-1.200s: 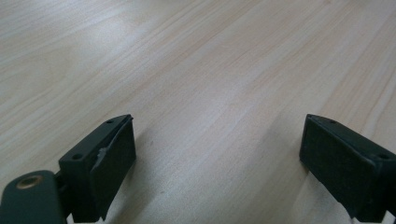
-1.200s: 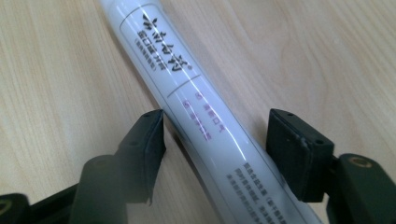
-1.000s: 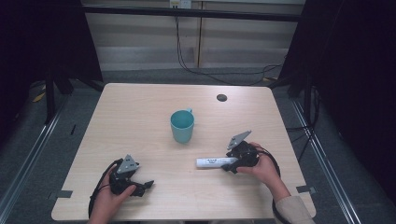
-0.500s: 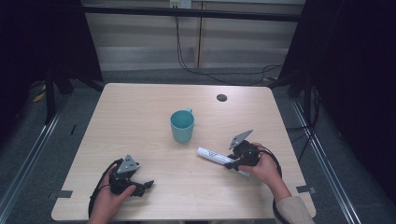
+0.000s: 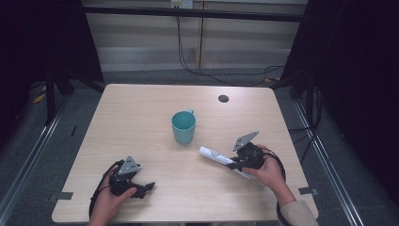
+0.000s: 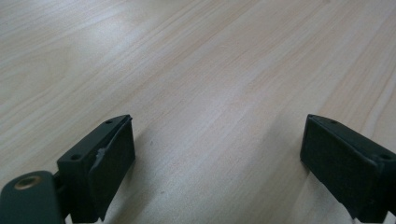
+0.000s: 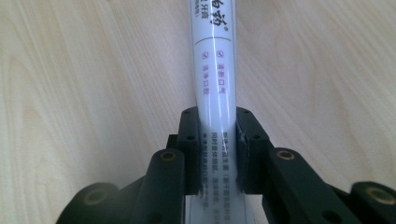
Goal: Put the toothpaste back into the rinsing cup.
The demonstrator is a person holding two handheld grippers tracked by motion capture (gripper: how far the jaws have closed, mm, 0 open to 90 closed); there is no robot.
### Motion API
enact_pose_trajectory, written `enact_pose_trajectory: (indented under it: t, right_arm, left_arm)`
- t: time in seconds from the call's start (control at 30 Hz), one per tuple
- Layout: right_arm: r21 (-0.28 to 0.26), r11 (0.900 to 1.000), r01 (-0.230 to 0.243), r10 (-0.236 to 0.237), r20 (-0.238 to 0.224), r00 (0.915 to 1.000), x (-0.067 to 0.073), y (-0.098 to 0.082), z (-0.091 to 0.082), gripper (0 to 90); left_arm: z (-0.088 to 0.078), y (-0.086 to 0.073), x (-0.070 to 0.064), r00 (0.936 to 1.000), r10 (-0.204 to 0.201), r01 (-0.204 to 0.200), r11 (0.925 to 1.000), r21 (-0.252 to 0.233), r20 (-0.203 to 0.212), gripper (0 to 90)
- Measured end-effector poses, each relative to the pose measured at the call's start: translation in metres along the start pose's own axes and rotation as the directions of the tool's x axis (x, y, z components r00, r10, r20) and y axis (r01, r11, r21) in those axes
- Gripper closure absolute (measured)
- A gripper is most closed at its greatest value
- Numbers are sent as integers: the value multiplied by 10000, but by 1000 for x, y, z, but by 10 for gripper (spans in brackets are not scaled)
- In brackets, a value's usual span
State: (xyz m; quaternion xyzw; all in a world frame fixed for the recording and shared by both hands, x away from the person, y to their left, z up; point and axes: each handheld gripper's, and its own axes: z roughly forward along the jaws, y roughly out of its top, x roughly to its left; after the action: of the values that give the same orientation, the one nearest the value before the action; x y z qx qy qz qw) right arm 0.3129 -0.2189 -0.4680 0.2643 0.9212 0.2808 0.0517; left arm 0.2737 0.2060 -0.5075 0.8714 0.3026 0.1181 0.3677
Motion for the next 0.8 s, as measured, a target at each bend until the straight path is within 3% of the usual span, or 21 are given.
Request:
enact_pose_trajectory:
  t: [0.13,0.3,0.57,0.67,0.8]
  right_arm:
    - [-112,9997,232,-232,-26,9997,5,7,-6,751]
    - [-7,9996,296,-296,-125,9995,8,11,-6,751]
    - [99,9983,577,-574,-264,9980,18,24,-7,751]
    - [164,9971,741,-736,-300,9968,21,31,-10,751]
    - [240,9965,806,-796,-375,9961,24,35,-13,752]
  left_arm:
    - [1,3,-1,9999,-26,23,9998,217,125,53]
    - [-3,8,-1,9985,-286,278,9995,174,474,119]
    - [-7,33,-6,9955,145,-194,9985,514,939,154]
    - [-5,48,-12,9924,666,-753,9937,834,1031,166]
    - [-2,58,-16,9897,813,-928,9911,958,1177,185]
